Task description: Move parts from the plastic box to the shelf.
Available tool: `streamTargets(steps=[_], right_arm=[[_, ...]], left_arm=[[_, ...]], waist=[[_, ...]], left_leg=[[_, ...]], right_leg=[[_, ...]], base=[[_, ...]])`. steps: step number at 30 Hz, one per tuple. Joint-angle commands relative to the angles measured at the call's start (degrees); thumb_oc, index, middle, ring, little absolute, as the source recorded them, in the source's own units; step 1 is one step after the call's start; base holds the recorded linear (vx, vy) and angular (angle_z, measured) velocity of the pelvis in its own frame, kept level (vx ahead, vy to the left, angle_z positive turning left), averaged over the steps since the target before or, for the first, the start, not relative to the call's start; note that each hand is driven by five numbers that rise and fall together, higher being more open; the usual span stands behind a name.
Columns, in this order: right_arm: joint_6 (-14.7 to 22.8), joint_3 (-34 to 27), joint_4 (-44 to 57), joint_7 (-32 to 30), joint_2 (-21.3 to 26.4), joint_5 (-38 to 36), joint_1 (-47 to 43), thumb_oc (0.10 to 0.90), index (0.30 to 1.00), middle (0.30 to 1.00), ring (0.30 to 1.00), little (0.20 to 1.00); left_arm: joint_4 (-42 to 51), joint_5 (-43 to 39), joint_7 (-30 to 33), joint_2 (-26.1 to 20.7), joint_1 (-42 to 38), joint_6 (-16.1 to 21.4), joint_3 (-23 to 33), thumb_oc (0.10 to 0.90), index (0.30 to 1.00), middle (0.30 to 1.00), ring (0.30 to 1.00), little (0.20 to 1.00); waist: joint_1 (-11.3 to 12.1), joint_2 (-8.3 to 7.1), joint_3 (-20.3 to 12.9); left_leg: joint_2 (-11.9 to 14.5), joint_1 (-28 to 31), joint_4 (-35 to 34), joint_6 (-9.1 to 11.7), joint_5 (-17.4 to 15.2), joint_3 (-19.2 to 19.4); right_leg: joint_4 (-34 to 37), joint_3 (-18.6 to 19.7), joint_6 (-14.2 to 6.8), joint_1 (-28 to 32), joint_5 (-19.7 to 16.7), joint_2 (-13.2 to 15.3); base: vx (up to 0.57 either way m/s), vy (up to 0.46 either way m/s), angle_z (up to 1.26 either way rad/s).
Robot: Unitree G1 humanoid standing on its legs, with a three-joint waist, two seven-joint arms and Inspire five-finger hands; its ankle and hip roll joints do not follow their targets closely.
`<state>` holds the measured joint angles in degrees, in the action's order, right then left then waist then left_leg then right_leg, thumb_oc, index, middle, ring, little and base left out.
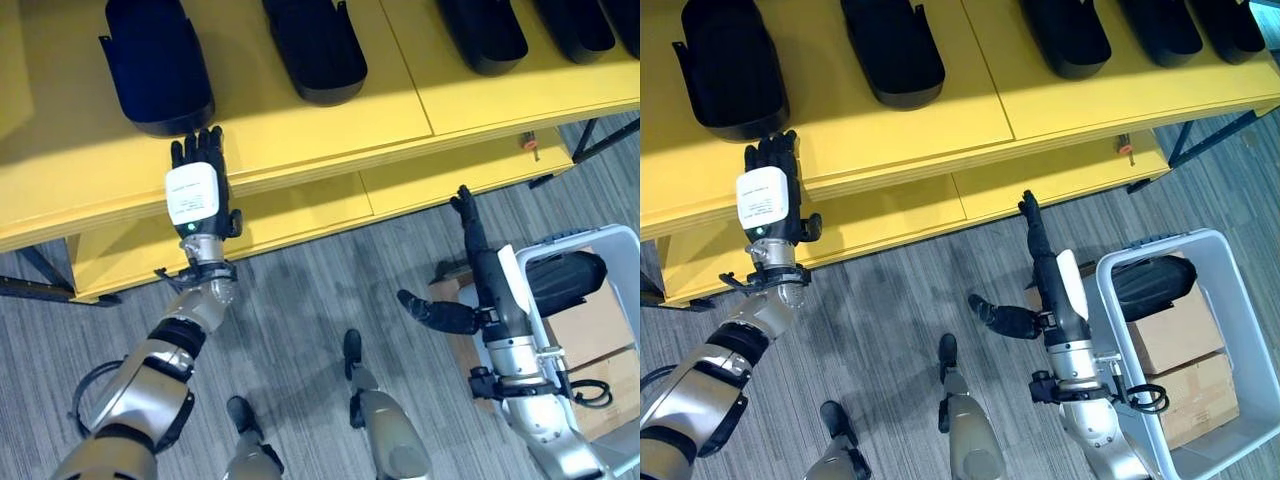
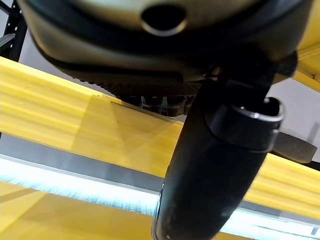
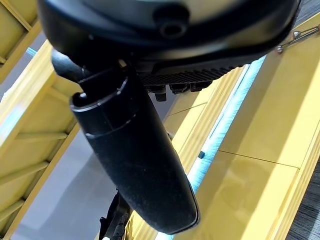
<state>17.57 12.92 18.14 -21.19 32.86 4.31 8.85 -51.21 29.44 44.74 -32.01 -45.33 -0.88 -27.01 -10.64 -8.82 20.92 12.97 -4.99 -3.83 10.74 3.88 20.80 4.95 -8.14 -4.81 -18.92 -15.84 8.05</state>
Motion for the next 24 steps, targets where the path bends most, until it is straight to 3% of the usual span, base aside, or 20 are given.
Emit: streamTargets(steps=[1,7,13,14,18,19,22,24], right_arm=[[6.43,-3.9,8.35,-1.56,1.06,-0.96,-3.61,0.9,1.0,1.0,1.0,1.0],[5.95,-4.42,8.2,-1.89,0.66,-0.57,-3.84,0.9,1.0,1.0,1.0,1.0],[4.37,-6.8,7.41,-2.32,-1.28,1.21,-3.61,0.9,1.0,1.0,1.0,1.0],[4.36,-6.74,7.45,-2.32,-1.27,1.21,-3.6,0.9,1.0,1.0,1.0,1.0],[3.64,-8.53,6.88,-2.01,-1.98,2.18,-3.54,0.9,1.0,1.0,1.0,1.0],[3.24,-9.21,6.93,-1.44,-2.1,2.74,-2.95,0.9,1.0,1.0,1.0,1.0],[3.08,-10.08,6.88,-1.01,-2.22,2.98,-2.49,0.9,1.0,1.0,1.0,1.0],[2.77,-11.05,6.73,-0.18,-2.48,3.14,-1.52,0.9,1.0,1.0,1.0,1.0]], left_arm=[[-4.21,-4.27,-2.69,-2.38,-2.39,-0.04,0.91,0.9,1.0,1.0,1.0,1.0],[1.37,-3.93,-2.61,-1.6,1.54,0.93,1.43,0.9,1.0,1.0,1.0,1.0],[22.44,-0.84,-4.76,-0.33,19.36,4.54,6.1,0.9,1.0,1.0,1.0,1.0],[22.67,-0.81,-4.86,-0.38,19.56,4.47,6.25,0.9,1.0,1.0,1.0,1.0],[32.25,0.87,-9.62,-1.47,29.51,7.97,7.75,0.9,1.0,1.0,1.0,1.0],[36.87,-0.34,-12.61,-1.96,34.18,9.84,8.84,0.9,1.0,1.0,1.0,1.0],[40.16,-2.06,-15.06,-2.46,37.49,11.72,9.71,0.9,1.0,1.0,1.0,1.0],[44.96,-7.57,-18.9,-2.1,42.6,14.54,11.05,0.9,1.0,1.0,1.0,1.0]], waist=[[0.44,-1.93,0.67],[0.87,-1.39,0.77],[2.88,0.28,-0.26],[2.82,0.22,-0.36],[3.58,1.43,-1.99],[3.95,1.95,-2.87],[4.19,2.52,-3.8],[4.41,3.29,-5.43]], left_leg=[[0.22,-5.33,4.14,-3.11,3.03,-1.86],[0.07,-5.09,4.27,-3.16,2.87,-2.27],[-0.16,-3.93,3.88,-3.39,2.39,-2.68],[-0.22,-4.07,3.81,-3.47,2.67,-2.64],[-0.4,-2.59,2.6,-3.61,2.85,-2.84],[-0.36,-1.57,1.82,-3.61,3.12,-2.87],[-0.31,-0.66,1.11,-3.58,3.39,-2.93],[-0.22,1.0,-0.01,-3.53,3.84,-3.07]], right_leg=[[-2.92,-1.38,-7.43,6.27,4.65,4.75],[-3.29,-1.54,-7.28,6.53,4.97,4.89],[-3.27,-1.95,-6.83,7.66,5.66,5.16],[-3.21,-1.9,-6.75,7.49,5.44,5.2],[-3.06,-1.96,-6.57,8.77,5.85,5.16],[-2.91,-2.22,-6.59,9.71,6.07,5.09],[-2.85,-2.42,-6.58,10.44,6.26,5.0],[-2.78,-3.05,-6.51,12.06,6.75,4.81]], base=[[0.0,0.0,0.0],[0.0,0.0,0.0],[0.0,0.0,0.0],[0.0,0.0,0.0],[0.0,-0.001,0.01],[0.0,0.0,0.0],[0.01,-0.008,0.01],[0.04,-0.039,0.05]])
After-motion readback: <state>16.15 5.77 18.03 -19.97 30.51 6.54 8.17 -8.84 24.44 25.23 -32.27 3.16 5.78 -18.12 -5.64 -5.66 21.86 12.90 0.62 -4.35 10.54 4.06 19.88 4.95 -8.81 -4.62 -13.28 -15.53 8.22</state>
